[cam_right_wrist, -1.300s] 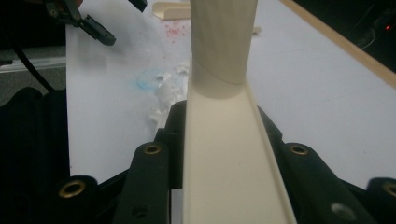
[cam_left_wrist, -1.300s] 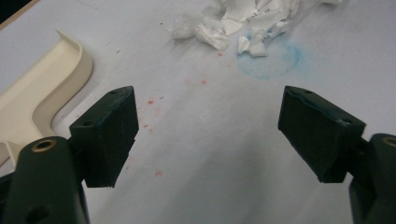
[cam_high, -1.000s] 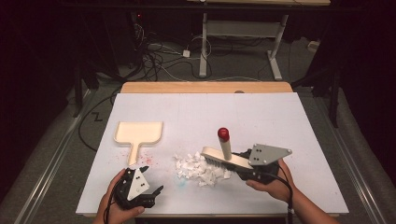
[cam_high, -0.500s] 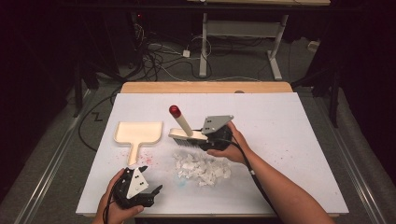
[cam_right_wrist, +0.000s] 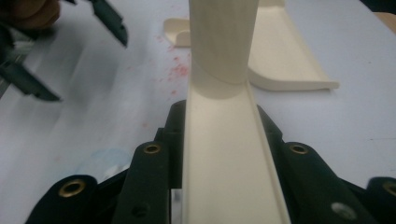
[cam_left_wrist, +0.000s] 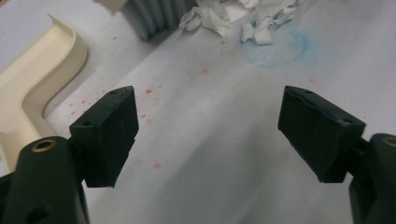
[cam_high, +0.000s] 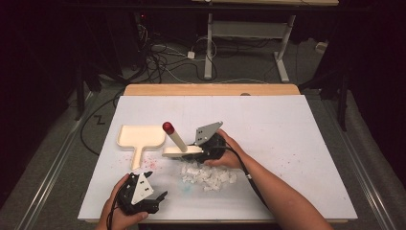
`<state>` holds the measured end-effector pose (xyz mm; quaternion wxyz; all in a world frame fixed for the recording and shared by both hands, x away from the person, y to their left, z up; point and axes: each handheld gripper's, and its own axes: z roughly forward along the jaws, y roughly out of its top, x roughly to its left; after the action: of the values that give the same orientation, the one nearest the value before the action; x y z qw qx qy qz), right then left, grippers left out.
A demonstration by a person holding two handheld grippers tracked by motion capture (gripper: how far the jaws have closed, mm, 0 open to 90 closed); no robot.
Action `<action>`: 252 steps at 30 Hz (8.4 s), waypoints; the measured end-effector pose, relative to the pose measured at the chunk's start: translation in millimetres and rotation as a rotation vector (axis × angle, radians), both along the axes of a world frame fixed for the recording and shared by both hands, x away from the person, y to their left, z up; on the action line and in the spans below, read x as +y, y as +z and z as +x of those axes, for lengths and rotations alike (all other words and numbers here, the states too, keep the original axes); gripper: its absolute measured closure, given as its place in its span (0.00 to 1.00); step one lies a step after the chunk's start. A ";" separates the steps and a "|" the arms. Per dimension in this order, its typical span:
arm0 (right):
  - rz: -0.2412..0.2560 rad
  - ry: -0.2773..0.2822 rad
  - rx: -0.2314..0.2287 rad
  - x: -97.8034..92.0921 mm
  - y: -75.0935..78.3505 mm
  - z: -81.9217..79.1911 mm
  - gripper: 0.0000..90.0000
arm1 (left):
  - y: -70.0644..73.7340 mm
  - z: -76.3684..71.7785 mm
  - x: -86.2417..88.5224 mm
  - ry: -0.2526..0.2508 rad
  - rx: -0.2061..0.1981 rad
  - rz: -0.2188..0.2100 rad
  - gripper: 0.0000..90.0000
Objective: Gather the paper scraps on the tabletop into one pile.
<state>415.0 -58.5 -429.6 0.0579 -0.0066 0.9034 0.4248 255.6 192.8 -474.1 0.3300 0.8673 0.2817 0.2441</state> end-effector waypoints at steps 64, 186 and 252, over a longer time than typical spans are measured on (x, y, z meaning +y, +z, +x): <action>0.133 -0.753 -0.112 -49.0 -28.0 -112.0 0.74 | -2.3 1.1 -14.8 -0.067 0.004 0.042 0.21; 0.144 -0.271 0.029 -133.5 -14.3 -136.9 0.76 | -4.4 4.1 -15.8 -0.052 0.020 0.059 0.21; 0.245 -0.307 0.009 -170.8 26.2 -122.5 0.75 | -2.8 3.4 -11.0 -0.041 0.009 0.053 0.22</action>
<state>292.5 -229.3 -403.4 0.1182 0.1403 0.8356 0.5178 259.1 181.8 -477.0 0.3105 0.8825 0.2586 0.2406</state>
